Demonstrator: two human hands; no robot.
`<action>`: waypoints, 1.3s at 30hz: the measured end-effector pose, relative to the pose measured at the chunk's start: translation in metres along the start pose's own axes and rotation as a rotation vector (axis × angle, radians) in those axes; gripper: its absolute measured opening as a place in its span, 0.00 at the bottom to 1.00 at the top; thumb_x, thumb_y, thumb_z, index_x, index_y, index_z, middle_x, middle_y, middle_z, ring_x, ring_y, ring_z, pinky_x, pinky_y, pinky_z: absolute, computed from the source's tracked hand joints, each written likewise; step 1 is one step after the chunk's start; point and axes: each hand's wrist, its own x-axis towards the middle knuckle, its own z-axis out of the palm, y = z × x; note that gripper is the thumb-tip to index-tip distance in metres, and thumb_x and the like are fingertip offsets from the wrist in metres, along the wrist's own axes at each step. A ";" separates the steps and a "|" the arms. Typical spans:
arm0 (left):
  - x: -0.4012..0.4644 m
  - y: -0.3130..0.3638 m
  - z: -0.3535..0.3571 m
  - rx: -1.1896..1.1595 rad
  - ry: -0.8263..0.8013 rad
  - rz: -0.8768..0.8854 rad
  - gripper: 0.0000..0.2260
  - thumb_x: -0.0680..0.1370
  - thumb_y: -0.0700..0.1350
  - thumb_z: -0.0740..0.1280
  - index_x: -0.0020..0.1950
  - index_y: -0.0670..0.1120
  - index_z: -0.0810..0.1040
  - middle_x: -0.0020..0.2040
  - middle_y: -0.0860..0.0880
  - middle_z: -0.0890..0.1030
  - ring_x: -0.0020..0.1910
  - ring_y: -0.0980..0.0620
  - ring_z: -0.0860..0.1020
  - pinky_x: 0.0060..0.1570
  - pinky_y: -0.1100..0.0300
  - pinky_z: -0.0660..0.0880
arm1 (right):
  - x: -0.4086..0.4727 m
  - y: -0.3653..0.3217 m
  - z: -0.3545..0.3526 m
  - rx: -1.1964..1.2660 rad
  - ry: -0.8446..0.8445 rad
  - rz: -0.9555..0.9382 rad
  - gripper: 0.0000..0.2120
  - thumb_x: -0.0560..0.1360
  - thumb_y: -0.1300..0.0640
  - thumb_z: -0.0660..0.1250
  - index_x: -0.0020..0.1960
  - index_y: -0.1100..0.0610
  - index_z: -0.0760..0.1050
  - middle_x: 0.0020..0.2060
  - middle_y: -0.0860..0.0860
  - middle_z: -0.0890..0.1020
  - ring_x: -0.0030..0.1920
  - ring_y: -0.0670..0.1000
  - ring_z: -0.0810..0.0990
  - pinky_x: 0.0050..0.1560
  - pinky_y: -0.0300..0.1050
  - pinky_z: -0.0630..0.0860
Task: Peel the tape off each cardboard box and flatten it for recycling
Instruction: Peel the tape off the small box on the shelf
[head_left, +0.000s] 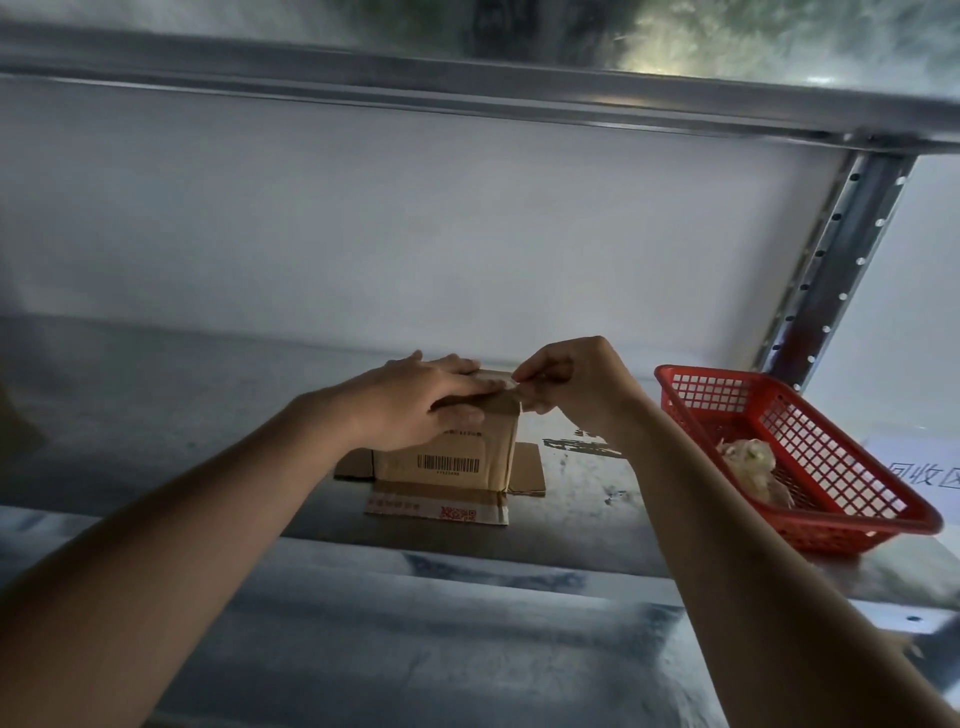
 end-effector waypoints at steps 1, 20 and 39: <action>0.000 -0.001 0.001 -0.014 -0.004 0.002 0.25 0.82 0.67 0.53 0.80 0.70 0.58 0.84 0.56 0.56 0.83 0.54 0.53 0.82 0.43 0.47 | -0.001 0.001 -0.001 0.051 -0.015 0.013 0.07 0.72 0.69 0.78 0.44 0.59 0.85 0.35 0.55 0.87 0.35 0.50 0.87 0.37 0.36 0.80; 0.001 -0.008 -0.003 -0.128 0.031 -0.117 0.21 0.84 0.63 0.59 0.77 0.72 0.63 0.82 0.59 0.60 0.81 0.48 0.58 0.80 0.46 0.52 | -0.017 0.013 0.025 0.282 0.212 0.084 0.10 0.79 0.67 0.72 0.57 0.58 0.85 0.48 0.55 0.88 0.47 0.51 0.89 0.54 0.44 0.84; 0.003 -0.013 0.008 -0.032 0.110 -0.078 0.23 0.84 0.65 0.57 0.79 0.69 0.62 0.82 0.60 0.59 0.81 0.50 0.59 0.77 0.45 0.55 | -0.006 0.004 0.032 0.303 0.226 0.100 0.25 0.69 0.60 0.83 0.63 0.46 0.82 0.45 0.49 0.88 0.47 0.49 0.88 0.48 0.48 0.84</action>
